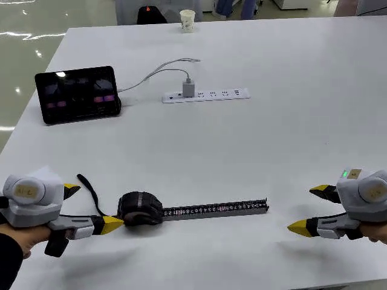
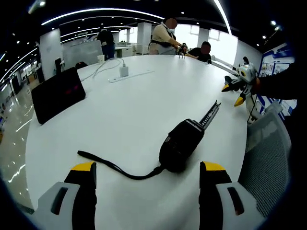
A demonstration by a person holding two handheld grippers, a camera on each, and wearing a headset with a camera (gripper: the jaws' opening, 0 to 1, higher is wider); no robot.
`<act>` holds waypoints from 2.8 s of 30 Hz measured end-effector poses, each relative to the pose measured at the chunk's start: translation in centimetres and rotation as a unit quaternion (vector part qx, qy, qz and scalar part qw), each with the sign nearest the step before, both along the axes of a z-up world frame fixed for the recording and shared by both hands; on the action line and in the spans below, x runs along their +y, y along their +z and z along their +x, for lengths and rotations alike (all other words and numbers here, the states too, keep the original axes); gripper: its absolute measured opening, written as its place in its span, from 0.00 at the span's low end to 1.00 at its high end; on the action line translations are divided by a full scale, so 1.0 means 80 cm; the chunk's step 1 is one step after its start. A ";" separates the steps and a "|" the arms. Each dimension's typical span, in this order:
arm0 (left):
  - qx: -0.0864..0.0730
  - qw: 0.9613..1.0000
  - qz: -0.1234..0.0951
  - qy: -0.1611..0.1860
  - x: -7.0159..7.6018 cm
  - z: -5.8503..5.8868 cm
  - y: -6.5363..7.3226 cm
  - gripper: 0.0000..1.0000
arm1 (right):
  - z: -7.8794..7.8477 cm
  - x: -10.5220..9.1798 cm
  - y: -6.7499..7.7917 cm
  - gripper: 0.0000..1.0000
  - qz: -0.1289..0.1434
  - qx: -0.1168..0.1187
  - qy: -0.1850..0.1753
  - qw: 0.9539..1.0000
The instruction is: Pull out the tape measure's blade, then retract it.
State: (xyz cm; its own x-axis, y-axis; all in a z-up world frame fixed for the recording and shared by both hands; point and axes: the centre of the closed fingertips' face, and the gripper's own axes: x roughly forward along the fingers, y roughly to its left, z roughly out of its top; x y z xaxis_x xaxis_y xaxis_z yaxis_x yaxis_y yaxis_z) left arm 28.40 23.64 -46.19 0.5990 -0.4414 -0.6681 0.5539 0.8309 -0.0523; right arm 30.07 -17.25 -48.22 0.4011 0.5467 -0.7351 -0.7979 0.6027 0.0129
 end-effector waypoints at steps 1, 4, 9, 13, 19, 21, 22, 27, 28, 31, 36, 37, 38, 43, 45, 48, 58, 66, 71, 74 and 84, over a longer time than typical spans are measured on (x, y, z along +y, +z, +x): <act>-0.001 1.000 -0.001 0.000 0.001 -0.002 0.000 0.86 | -0.001 -0.001 0.000 0.69 0.001 0.001 -0.003 1.000; -0.009 1.000 -0.010 -0.002 0.002 -0.008 0.003 0.87 | -0.001 -0.006 0.002 0.70 0.003 -0.005 -0.013 1.000; -0.019 1.000 -0.016 -0.006 0.008 -0.017 0.005 0.91 | -0.011 -0.014 0.003 0.74 0.001 -0.004 -0.018 1.000; -0.022 0.999 -0.023 -0.003 0.013 -0.023 0.007 0.94 | -0.018 -0.023 0.003 0.78 0.000 -0.007 -0.019 1.000; -0.025 0.999 -0.030 0.008 0.020 -0.028 0.010 0.99 | -0.022 -0.024 0.001 0.85 0.009 -0.003 -0.021 1.000; -0.028 0.999 -0.027 0.009 0.021 -0.031 0.012 0.99 | -0.024 -0.022 0.003 0.88 0.013 -0.002 -0.019 1.000; -0.028 0.999 -0.028 0.009 0.021 -0.033 0.013 0.99 | -0.024 -0.021 0.006 0.90 0.017 -0.004 -0.017 1.000; -0.038 0.999 -0.019 0.002 0.019 -0.038 0.013 0.99 | -0.030 -0.022 0.013 0.98 0.032 -0.004 -0.012 0.999; -0.038 0.999 -0.015 0.003 0.019 -0.040 0.012 0.99 | -0.031 -0.023 0.014 0.99 0.032 -0.003 -0.012 0.999; -0.036 0.999 -0.015 0.001 0.017 -0.046 0.011 0.99 | -0.035 -0.028 0.018 0.99 0.034 -0.009 -0.009 0.999; -0.035 0.999 -0.020 0.005 0.019 -0.052 0.011 0.99 | -0.040 -0.034 0.019 0.99 0.031 -0.020 -0.007 0.999; -0.034 0.999 -0.020 0.006 0.020 -0.054 0.011 0.99 | -0.041 -0.035 0.019 0.99 0.029 -0.021 -0.008 0.999; -0.035 0.999 -0.020 0.006 0.020 -0.054 0.012 0.99 | -0.041 -0.037 0.019 0.99 0.026 -0.023 -0.009 0.999; -0.037 0.999 -0.026 0.008 0.019 -0.056 0.016 0.99 | -0.043 -0.040 0.021 0.99 0.026 -0.028 -0.016 0.999; -0.038 0.999 -0.025 0.008 0.019 -0.057 0.017 0.99 | -0.043 -0.040 0.022 0.99 0.029 -0.028 -0.016 0.999; -0.041 0.999 -0.025 0.006 0.016 -0.059 0.018 0.99 | -0.039 -0.042 0.028 0.99 0.049 -0.025 -0.028 0.998; -0.037 0.999 -0.019 0.005 0.013 -0.066 0.014 0.99 | -0.040 -0.041 0.020 0.99 0.032 -0.025 -0.003 0.999; -0.034 0.999 -0.018 0.011 0.012 -0.064 0.016 0.99 | -0.036 -0.038 0.018 0.99 0.030 -0.018 0.003 0.999; -0.032 0.999 -0.012 0.018 0.012 -0.058 0.021 0.99 | -0.035 -0.032 0.017 0.99 0.026 -0.012 0.010 1.000; -0.032 0.999 -0.007 0.017 0.010 -0.053 0.022 0.99 | -0.033 -0.032 0.018 0.99 0.021 -0.014 0.015 1.000; -0.021 1.000 -0.003 0.013 -0.005 -0.050 0.013 0.99 | -0.030 -0.029 0.014 0.99 0.009 -0.009 0.034 0.999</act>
State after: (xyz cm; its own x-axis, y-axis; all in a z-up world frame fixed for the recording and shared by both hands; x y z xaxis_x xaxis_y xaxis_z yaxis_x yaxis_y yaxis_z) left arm 24.37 23.22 -45.13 0.6368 -0.4300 -0.6400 0.5346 0.8444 -0.0354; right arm 27.70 -19.55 -47.06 0.3762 0.5857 -0.7179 -0.8369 0.5473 0.0079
